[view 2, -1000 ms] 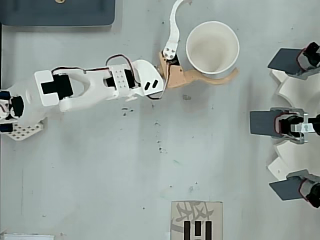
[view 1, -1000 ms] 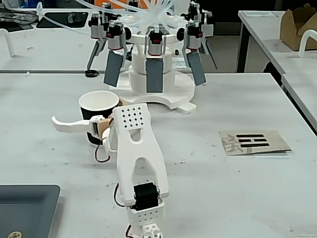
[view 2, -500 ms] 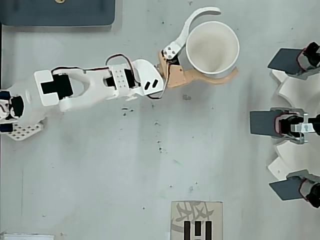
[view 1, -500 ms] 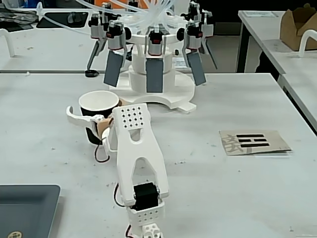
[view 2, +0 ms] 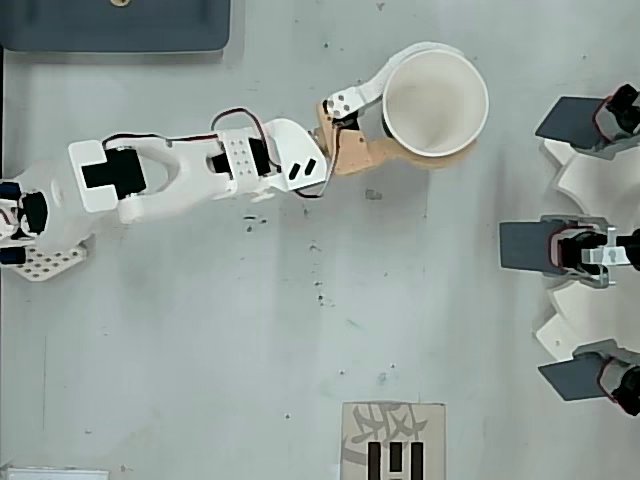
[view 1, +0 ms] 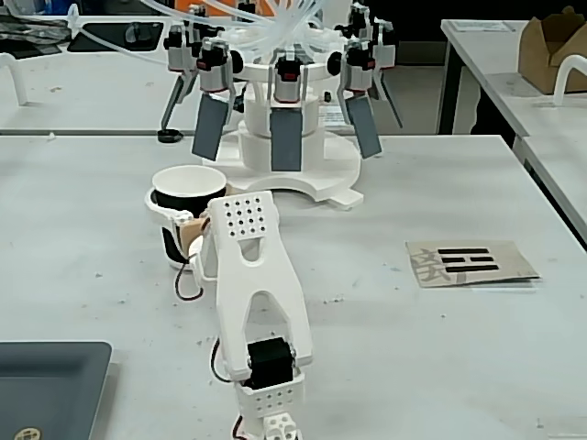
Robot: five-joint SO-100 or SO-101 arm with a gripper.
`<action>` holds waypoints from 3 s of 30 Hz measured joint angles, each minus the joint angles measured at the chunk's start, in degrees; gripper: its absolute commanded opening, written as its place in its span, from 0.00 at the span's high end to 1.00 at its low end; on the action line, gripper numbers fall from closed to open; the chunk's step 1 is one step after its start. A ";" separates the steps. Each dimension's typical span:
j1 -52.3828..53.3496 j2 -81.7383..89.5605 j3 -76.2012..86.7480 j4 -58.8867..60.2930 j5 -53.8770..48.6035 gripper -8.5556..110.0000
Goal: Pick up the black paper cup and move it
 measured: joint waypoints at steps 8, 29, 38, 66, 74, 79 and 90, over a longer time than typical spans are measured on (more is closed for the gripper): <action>0.00 0.00 0.00 0.00 0.00 0.85; 0.79 14.85 15.03 1.23 -3.43 0.85; 3.60 22.76 24.87 -1.41 -6.06 0.84; 14.06 40.25 44.30 -8.88 -8.79 0.86; 15.03 40.25 44.30 -8.88 -7.38 0.86; 16.00 39.64 44.03 -8.09 -6.77 0.86; 17.67 34.63 32.70 -0.88 -5.71 0.86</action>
